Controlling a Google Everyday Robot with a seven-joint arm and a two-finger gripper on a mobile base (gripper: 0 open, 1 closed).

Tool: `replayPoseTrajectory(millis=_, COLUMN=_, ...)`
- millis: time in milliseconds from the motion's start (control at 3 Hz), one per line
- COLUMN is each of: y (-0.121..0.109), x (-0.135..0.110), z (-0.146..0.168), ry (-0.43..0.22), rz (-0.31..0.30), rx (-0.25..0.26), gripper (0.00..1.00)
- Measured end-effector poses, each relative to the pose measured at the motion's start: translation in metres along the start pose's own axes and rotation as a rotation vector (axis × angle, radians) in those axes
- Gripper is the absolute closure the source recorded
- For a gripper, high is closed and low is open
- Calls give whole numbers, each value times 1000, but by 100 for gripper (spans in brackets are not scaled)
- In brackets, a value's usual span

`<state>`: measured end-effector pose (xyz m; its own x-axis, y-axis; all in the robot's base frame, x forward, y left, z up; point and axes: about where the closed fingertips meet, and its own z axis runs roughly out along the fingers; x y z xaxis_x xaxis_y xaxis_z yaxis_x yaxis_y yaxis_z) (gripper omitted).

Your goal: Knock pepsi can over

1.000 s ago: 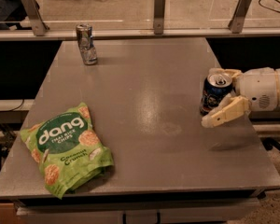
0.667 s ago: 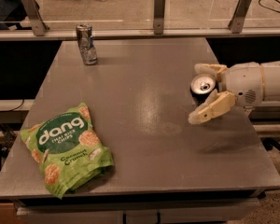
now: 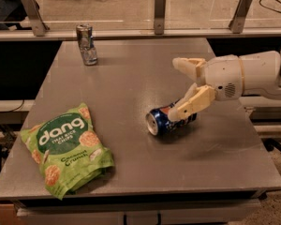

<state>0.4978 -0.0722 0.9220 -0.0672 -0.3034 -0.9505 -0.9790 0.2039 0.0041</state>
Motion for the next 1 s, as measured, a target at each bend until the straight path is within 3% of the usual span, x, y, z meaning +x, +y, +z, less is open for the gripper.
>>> replayPoseTrajectory(millis=333, y=0, x=2, z=-7, ry=22, rz=5, rx=16, gripper=0)
replayPoseTrajectory(millis=667, y=-11, x=16, z=-41, ry=92, rz=-3, rx=64, gripper=0)
replayPoseTrajectory(millis=1000, y=-30, x=31, z=-100, ry=202, rz=-51, rx=146, gripper=0)
